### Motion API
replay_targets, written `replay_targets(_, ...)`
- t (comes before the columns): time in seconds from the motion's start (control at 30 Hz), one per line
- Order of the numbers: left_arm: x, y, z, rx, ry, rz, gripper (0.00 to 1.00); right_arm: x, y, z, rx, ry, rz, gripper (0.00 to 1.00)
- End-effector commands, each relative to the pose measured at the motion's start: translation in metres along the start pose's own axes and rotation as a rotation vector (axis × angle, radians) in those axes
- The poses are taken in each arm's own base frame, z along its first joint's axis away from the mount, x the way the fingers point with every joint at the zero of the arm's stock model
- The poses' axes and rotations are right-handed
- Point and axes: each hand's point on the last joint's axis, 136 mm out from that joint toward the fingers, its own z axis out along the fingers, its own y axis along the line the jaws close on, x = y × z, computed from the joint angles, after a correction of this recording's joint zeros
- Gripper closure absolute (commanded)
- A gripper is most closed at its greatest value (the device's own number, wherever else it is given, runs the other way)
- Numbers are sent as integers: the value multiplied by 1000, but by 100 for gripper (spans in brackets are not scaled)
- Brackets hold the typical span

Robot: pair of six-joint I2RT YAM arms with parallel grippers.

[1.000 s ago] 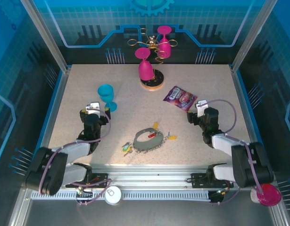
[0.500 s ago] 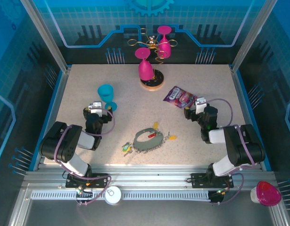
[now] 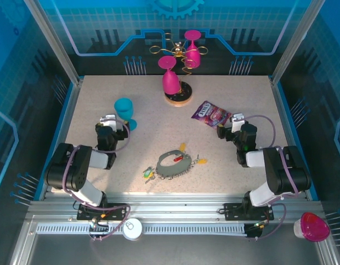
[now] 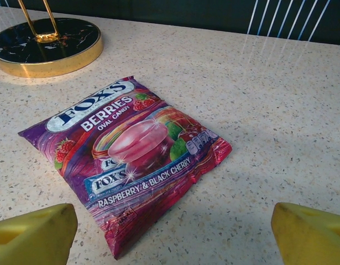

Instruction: Put the keys on the keyring

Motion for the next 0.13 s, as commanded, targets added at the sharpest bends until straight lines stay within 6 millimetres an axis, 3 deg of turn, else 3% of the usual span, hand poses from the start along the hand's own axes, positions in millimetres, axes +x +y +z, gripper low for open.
replay_targets(0.0, -3, -9, 1, 76, 23, -43, 1, -10, -3, 2, 2, -27, 13, 6)
replay_targets(0.1, -3, -11, 0, 84, 22, -36, 1, -11, -4, 2, 6, -30, 12, 0)
